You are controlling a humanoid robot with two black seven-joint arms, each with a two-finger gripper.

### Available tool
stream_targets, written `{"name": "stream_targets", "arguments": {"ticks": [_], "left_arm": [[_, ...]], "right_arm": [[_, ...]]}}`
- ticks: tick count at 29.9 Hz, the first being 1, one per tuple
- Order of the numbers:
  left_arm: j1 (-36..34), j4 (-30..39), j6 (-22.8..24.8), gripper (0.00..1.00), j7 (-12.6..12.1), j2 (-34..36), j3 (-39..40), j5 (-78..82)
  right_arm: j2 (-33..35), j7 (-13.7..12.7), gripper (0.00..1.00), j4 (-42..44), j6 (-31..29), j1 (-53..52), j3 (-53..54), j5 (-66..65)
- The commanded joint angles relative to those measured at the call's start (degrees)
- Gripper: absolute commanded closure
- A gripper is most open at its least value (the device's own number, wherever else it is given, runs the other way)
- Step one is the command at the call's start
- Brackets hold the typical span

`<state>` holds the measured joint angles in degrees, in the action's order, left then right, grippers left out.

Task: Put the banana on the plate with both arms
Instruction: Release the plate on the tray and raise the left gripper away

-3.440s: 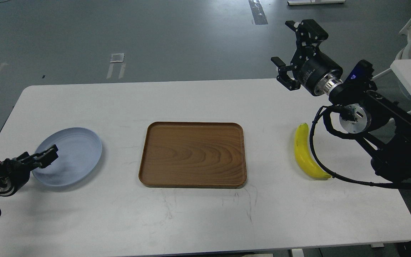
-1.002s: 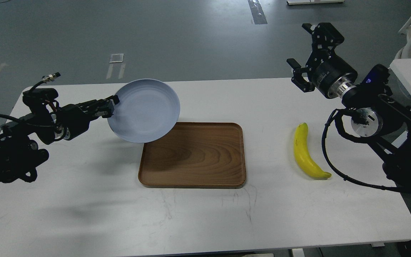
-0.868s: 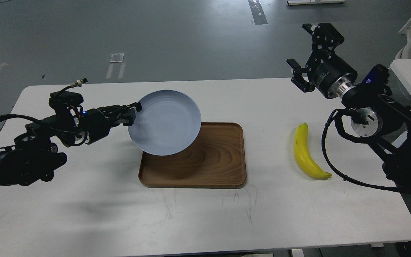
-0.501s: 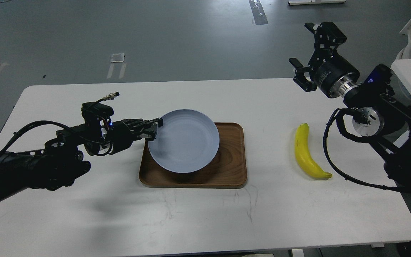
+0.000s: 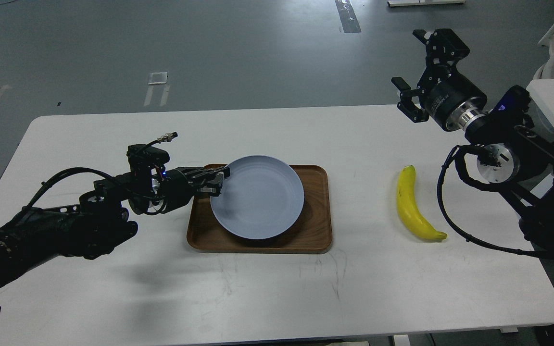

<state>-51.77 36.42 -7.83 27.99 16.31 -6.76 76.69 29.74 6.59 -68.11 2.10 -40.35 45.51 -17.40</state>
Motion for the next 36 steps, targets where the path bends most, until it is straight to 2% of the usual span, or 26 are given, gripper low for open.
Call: {"name": "stream_targets", "arguments": {"ticks": [1,8,10,11,12,13,14,17,19,22,24,27,32,34,36], "left_arm": [[0.09,-0.73,0.09,1.0,0.01,-1.11,-0.01,-0.05],[-0.17,0.4,0.62,1.0,0.01,-1.19,-0.01,-0.75],[-0.35,1.37,1.76,0.86,0.01,-1.02,0.08,-0.93],[-0.35,1.72,2.81,0.68,0.01,-0.84,0.08,-1.19],[-0.44,1.99,3.16,0.59,0.01,-0.76,0.17,-1.45],[-0.52,1.99,3.34,0.43,0.01,-0.76,0.34,-1.8],[-0.53,1.9,3.34,0.36,0.01,-0.76,0.34,-2.24],[-0.61,1.99,3.34,0.29,0.01,-0.84,0.52,-3.38],[-0.7,1.99,3.43,0.16,0.01,-0.93,0.69,-5.13],[-0.88,1.99,3.43,0.06,0.01,-0.93,0.69,-8.47],[-1.05,1.99,3.52,0.02,0.01,-0.76,0.78,-9.27],[-3.41,1.99,4.13,0.02,0.01,0.38,0.78,-12.07],[-7.9,2.08,8.17,0.02,0.01,4.78,2.01,-24.63],[-10.01,2.08,12.38,0.02,0.01,4.96,2.63,-31.14],[-14.04,1.91,21.31,0.02,0.01,5.22,3.06,-39.38]], "right_arm": [[0.41,0.0,0.0,0.0,0.01,0.01,0.11,0.0],[0.76,0.0,0.0,0.0,0.01,0.01,0.11,0.0],[0.76,0.0,0.0,0.0,0.01,0.01,0.11,0.0],[0.76,0.0,0.0,0.0,0.01,0.01,0.11,0.0],[0.76,0.0,0.0,0.0,0.01,0.01,0.11,0.0],[0.76,0.0,0.0,0.0,0.01,0.01,0.11,0.0],[0.76,0.0,0.0,0.0,0.01,0.01,0.11,0.0],[0.76,0.0,0.0,0.0,0.01,0.01,0.11,0.0],[0.76,0.0,0.0,0.0,0.01,0.01,0.11,0.0],[0.76,0.0,0.0,0.09,0.01,0.01,0.11,0.0],[0.76,0.0,0.0,0.09,0.01,0.01,0.11,0.0],[0.85,0.0,0.0,0.09,0.01,0.01,0.11,0.0],[0.76,0.09,0.0,0.0,-0.08,0.01,0.02,0.0],[0.76,0.0,0.0,-0.09,-0.08,0.01,-0.07,0.0],[0.59,0.0,0.0,-0.18,-0.17,0.01,-0.33,-0.7]]}}
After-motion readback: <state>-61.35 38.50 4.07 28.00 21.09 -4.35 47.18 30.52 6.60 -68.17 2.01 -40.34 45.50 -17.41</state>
